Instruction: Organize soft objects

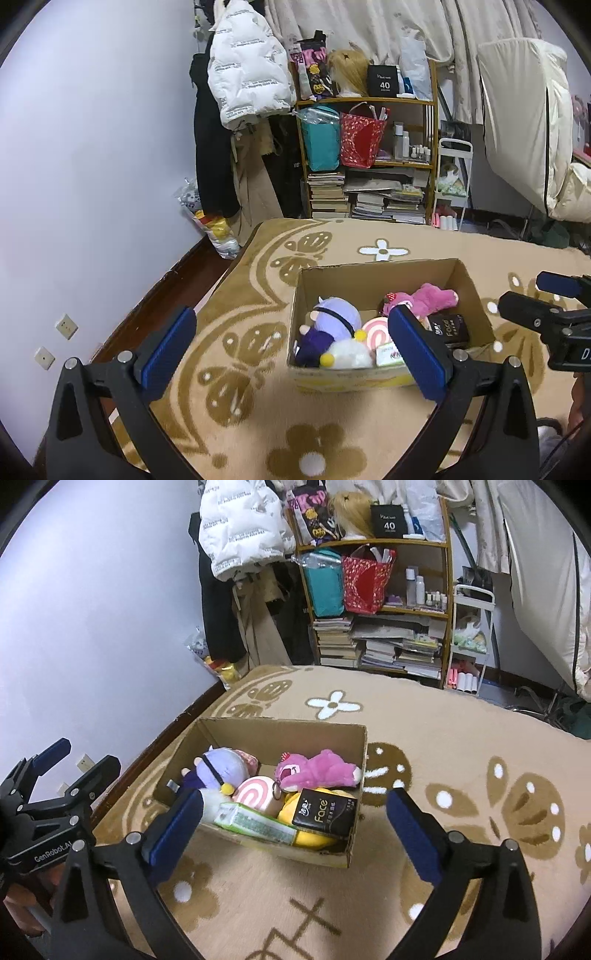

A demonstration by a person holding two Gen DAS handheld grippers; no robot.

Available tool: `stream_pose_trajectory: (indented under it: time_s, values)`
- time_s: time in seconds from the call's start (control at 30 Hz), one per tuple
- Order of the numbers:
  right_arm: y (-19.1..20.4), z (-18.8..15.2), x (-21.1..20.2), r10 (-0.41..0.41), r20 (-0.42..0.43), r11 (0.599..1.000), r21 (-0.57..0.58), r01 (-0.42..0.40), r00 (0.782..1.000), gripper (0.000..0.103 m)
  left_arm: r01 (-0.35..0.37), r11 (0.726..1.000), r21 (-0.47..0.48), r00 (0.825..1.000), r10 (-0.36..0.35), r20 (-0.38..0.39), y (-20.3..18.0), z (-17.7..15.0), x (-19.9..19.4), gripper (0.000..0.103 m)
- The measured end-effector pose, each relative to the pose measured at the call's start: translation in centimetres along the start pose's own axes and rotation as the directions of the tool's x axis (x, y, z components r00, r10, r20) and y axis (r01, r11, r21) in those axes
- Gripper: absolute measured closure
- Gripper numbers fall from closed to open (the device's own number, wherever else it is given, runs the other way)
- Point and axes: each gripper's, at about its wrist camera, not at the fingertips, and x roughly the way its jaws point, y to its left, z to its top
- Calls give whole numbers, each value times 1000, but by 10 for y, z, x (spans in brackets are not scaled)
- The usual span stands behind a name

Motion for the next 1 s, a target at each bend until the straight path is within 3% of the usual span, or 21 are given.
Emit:
stream_pose_trajectory:
  time_s: [0.37,0.6,0.77,1.0]
  values:
    - [8,-21,-56,17,80,1000,-10,-16,997,0,-31,999,-39,997,34,68,14,-15,-65,1]
    - [20,-41,-88,23,173,999,-40,-16,985,0,-33,999,-41,990,39,134,12,-30,-107,1]
    - [28,-51,-109,40,259,996,-82,-20,965,0,-59,998,-34,984,64,167,10,-41,-123,1]
    - [34,-64,-112,41,259,994,-104,-14,965,0,-84,995,-49,977,92,194,12,-57,-128,1]
